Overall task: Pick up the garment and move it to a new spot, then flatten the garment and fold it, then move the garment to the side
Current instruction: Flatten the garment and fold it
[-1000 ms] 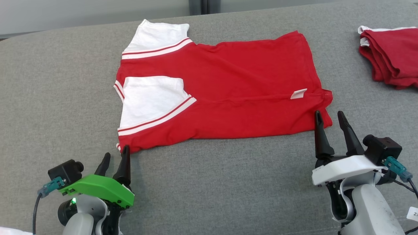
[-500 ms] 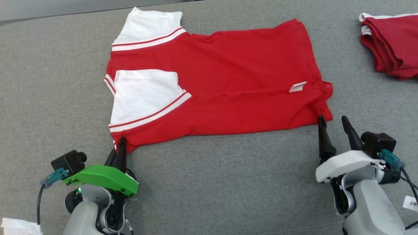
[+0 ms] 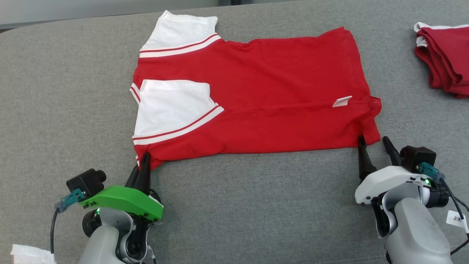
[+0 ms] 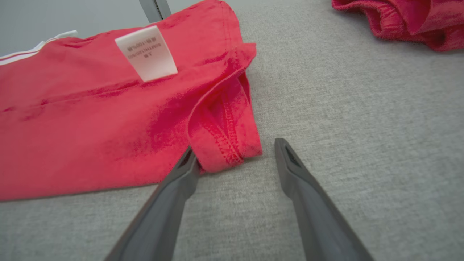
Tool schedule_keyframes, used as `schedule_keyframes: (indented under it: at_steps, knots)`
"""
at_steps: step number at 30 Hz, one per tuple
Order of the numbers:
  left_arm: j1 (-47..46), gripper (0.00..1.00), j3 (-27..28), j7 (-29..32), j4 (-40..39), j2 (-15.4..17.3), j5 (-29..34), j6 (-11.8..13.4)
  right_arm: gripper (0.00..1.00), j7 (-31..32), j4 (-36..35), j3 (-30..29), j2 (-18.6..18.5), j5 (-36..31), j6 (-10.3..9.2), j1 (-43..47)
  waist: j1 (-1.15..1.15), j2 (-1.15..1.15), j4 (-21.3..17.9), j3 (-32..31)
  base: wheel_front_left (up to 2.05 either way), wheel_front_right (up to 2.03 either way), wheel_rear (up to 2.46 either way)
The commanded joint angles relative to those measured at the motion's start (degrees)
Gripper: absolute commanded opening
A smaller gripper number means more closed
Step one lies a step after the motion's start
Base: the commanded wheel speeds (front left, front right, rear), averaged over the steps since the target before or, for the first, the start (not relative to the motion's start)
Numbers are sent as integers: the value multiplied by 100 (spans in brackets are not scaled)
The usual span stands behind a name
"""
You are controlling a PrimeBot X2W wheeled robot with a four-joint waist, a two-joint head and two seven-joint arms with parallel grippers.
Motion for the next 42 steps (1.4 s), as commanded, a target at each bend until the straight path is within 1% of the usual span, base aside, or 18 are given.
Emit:
schedule_keyframes:
  at_steps: [1,2,3,4,10,15,19,23,30,32,34,38,42]
  knots:
    - [-6,0,-4,-46,15,14,-21,-44,38,-37,53,-56,-13,21,-4,-98,0,0,-5,-32,0,0,0]
    - [1,0,-7,-69,19,15,-23,-45,24,-42,79,-75,-13,63,-3,-114,0,0,-12,-46,0,0,0]
    - [5,0,-8,-101,15,18,-19,-52,7,-52,106,-99,-15,79,-4,-121,0,0,-24,-62,0,0,0]
    - [9,0,-5,-120,10,24,-20,-60,0,-55,130,-114,-16,109,-4,-132,0,0,-34,-77,0,0,0]
    - [70,0,63,-297,-164,113,-47,-92,0,-43,147,-63,-16,567,-4,-204,0,0,-70,-225,0,0,0]
    - [206,0,79,-331,-496,195,-38,-74,0,38,-151,-134,-18,628,-4,-67,0,0,-66,-360,0,0,0]
    - [421,0,25,-230,-894,248,-15,-5,0,230,-624,-162,-18,616,-4,151,0,0,-61,-452,0,0,0]
    - [793,0,-54,-57,-1383,297,-18,94,0,542,-1252,-145,-17,604,-4,507,0,0,-75,-508,0,0,0]
    - [1832,0,-10,258,-2367,531,-75,439,0,1250,-2629,-293,-16,587,-4,1488,0,0,-92,-430,0,0,0]
    - [2047,0,31,322,-2522,558,-141,523,0,1453,-2969,-331,-17,656,-4,1720,0,0,-91,-388,0,0,0]
    - [2174,0,72,412,-2539,540,-230,625,0,1668,-3167,-384,-18,781,-5,1895,0,0,-92,-317,0,0,0]
    - [1987,0,57,419,-2218,437,-276,694,0,1773,-2799,-338,-17,953,-5,1737,0,0,-96,-241,0,0,0]
    - [1824,0,-12,370,-1927,363,-255,629,0,1640,-2258,-269,-17,963,-5,1493,0,0,-78,-194,0,0,0]
